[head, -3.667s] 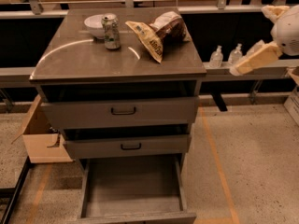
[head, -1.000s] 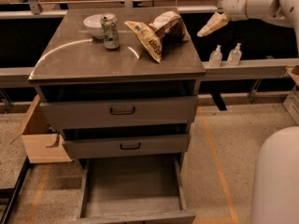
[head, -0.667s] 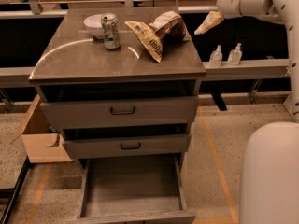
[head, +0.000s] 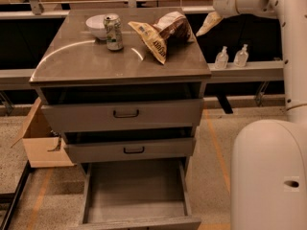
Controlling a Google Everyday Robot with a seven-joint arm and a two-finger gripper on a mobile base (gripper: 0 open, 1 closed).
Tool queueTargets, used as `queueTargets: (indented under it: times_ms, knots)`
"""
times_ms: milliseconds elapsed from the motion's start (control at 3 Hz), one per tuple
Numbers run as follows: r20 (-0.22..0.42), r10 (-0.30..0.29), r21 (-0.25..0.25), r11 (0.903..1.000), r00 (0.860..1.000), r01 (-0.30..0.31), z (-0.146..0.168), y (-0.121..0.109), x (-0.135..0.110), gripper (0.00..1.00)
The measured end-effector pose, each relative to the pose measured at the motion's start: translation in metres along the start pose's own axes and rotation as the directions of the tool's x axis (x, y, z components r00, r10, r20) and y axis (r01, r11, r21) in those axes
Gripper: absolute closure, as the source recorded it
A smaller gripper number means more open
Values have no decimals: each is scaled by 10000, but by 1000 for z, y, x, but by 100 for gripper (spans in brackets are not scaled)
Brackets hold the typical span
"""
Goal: Place brown chip bag into bottom drawer
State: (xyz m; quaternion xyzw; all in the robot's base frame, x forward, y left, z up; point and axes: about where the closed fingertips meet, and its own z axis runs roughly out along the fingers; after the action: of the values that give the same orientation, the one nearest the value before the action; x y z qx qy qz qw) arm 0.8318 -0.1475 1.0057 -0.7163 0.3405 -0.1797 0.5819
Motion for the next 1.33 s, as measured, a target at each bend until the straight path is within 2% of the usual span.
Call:
queueTargets:
  times_ms: [333, 1000, 1333]
  knots:
    - [220, -454, -377, 9982, 9987, 462, 17, 9, -7, 0]
    - [647, -584, -870, 9942, 9962, 639, 57, 29, -19, 0]
    - [652, -547, -1084, 9922, 9964, 616, 78, 41, -18, 0]
